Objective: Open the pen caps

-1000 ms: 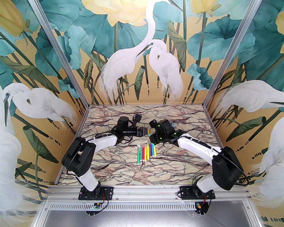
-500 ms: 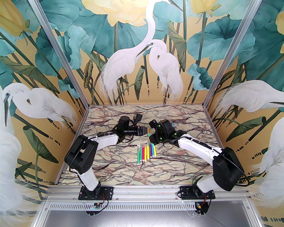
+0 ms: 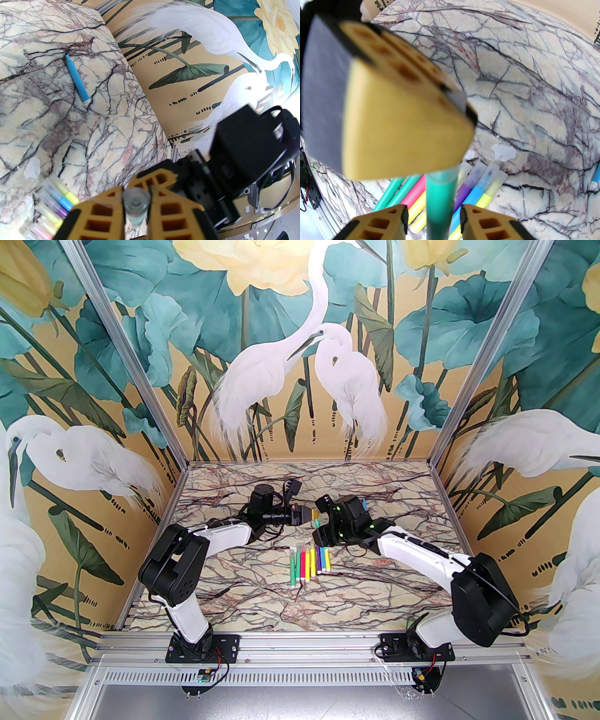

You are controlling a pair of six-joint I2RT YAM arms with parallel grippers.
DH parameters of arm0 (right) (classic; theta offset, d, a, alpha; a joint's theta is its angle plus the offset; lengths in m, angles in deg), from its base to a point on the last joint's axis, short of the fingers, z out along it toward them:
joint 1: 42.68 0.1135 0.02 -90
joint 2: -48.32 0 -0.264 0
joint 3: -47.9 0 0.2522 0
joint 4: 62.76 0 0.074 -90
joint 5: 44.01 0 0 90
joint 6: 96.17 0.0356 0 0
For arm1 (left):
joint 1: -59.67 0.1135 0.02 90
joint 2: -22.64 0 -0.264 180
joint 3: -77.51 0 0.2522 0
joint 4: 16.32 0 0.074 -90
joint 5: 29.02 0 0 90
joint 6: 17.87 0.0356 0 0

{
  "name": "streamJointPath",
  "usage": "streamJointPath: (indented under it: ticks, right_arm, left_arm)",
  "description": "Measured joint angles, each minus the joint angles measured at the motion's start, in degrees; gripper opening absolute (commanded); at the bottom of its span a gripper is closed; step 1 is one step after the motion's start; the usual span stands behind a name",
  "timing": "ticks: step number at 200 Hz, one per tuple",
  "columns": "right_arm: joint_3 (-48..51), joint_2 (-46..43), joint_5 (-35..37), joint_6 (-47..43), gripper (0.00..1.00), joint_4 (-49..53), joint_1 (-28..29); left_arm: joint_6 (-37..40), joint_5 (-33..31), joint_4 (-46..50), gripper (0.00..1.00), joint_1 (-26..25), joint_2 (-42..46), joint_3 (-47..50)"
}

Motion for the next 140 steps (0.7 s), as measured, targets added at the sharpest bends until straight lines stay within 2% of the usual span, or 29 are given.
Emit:
streamJointPath:
  ticks: [24, 62, 140]
  right_arm:
    - [0.68, 0.61, -0.02, 0.28, 0.32, -1.75, 0.00]
    - [1.84, 0.72, 0.02, 0.50, 0.17, -4.26, 0.00]
    - [4.46, 0.66, 0.09, 0.13, 0.00, -7.19, -0.22]
  left_arm:
    - [-0.13, -0.02, 0.11, 0.00, 0.00, 0.00, -0.02]
    - [1.66, -2.29, 5.73, 0.00, 0.00, 0.04, -2.45]
    - [3.74, -5.75, 14.34, 0.00, -0.87, 0.15, -5.14]
